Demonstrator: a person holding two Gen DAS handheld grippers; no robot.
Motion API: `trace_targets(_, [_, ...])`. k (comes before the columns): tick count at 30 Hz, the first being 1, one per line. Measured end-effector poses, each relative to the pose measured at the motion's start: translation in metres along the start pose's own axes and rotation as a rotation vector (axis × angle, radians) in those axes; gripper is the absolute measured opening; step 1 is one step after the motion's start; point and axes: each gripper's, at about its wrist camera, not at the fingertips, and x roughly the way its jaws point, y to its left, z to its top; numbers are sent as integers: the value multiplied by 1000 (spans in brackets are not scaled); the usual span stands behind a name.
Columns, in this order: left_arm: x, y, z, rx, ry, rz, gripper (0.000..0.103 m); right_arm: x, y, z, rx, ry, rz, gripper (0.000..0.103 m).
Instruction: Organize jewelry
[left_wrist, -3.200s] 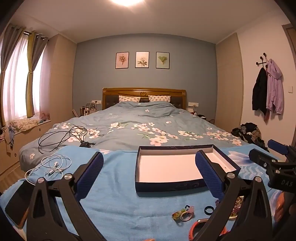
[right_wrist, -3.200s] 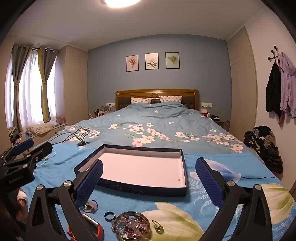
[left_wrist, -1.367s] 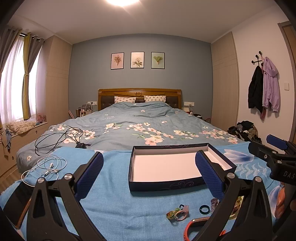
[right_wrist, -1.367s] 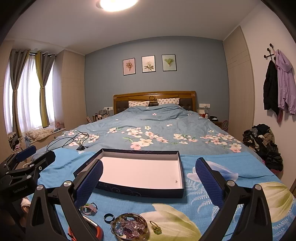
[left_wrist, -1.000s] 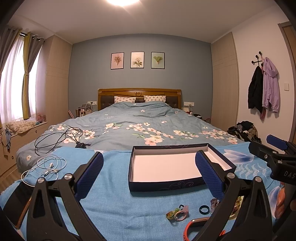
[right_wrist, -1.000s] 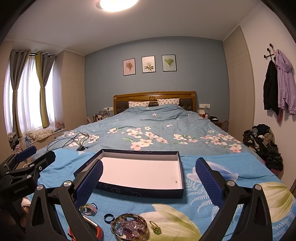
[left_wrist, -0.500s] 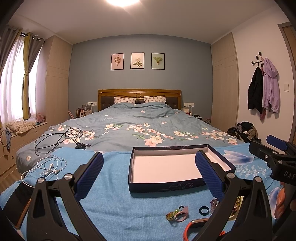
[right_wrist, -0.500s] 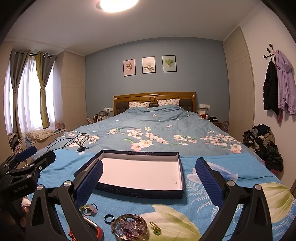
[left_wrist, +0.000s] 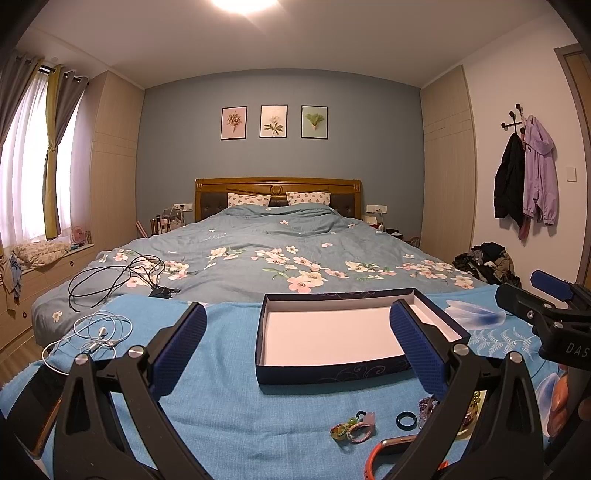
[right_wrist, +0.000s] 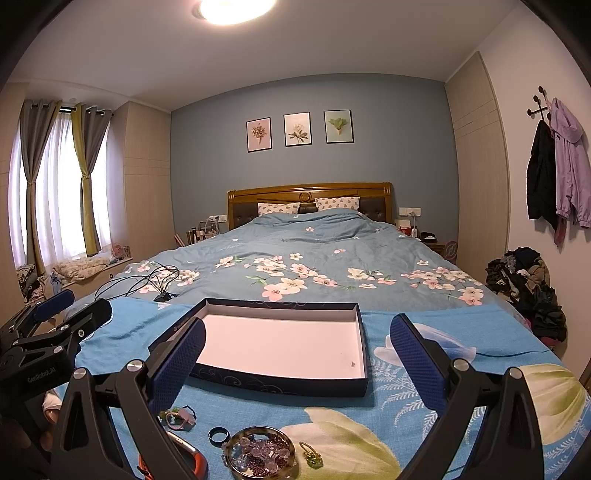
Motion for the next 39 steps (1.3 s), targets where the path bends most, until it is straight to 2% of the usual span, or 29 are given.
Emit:
trace_targets(30, [3, -3, -2, 0, 14, -8, 98, 5, -4, -2, 12, 22, 1, 97])
trace_targets(35, [11, -1, -6, -2, 51, -41, 98, 6, -7, -5, 10, 53, 7, 96])
trace_targets(39, [18, 0, -11, 24, 107, -76, 98, 12, -13, -11, 1, 124, 11, 96])
